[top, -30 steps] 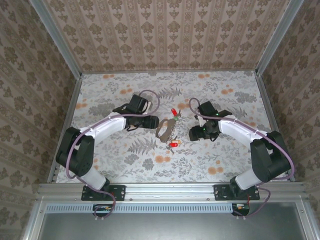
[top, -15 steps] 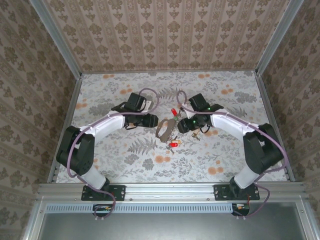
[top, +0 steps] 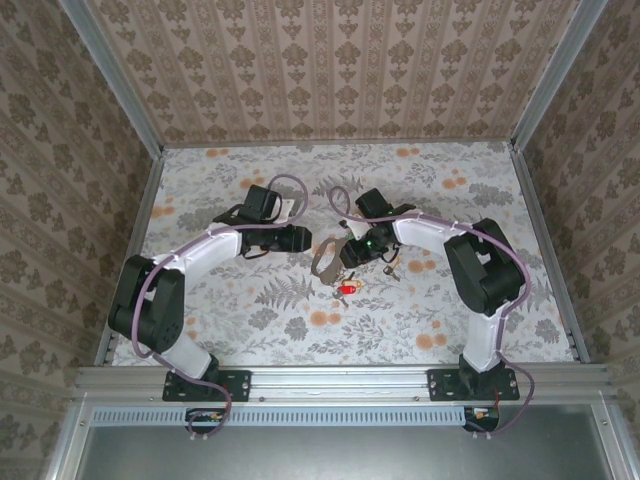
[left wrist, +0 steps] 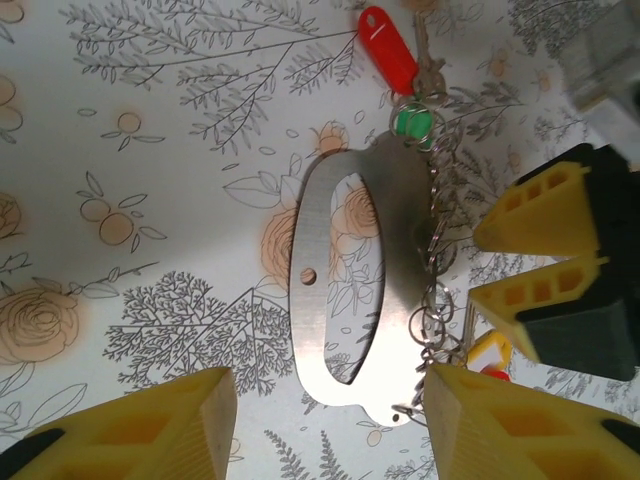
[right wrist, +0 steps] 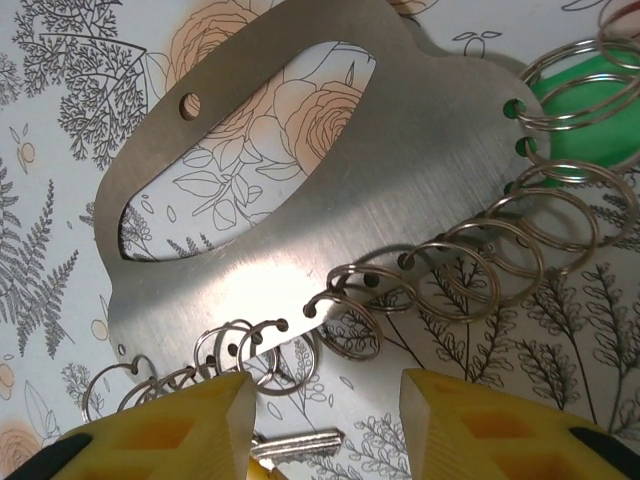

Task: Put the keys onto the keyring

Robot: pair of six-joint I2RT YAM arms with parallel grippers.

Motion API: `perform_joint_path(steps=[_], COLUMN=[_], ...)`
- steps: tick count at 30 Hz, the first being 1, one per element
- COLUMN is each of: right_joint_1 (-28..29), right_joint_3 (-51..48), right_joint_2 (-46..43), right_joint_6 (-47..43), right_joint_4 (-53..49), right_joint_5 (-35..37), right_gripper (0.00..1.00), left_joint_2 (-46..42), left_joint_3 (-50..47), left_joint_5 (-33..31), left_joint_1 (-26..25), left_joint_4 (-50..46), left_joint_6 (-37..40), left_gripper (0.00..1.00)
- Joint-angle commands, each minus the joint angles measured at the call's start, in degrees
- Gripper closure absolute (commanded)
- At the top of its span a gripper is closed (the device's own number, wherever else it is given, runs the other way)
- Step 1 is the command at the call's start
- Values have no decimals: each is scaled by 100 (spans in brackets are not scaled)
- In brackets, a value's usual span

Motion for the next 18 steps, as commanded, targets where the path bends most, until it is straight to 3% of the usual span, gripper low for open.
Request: perform_joint_path(steps=[1, 18], right_joint_1=[45, 48], right_joint_3=[166, 231], right_joint_2=[207, 447], right_joint_6=[31, 77], right_joint_4=[76, 219], right_joint_5=[-165, -357], right_gripper=[57, 59], left_joint_2=[-101, 596], left_joint_3=[-51, -205], left_joint_5=[221, 569], left_joint_1=[18, -143], left_joint_4=[156, 548], left_joint_6=[-46, -533], left_gripper=[46, 58])
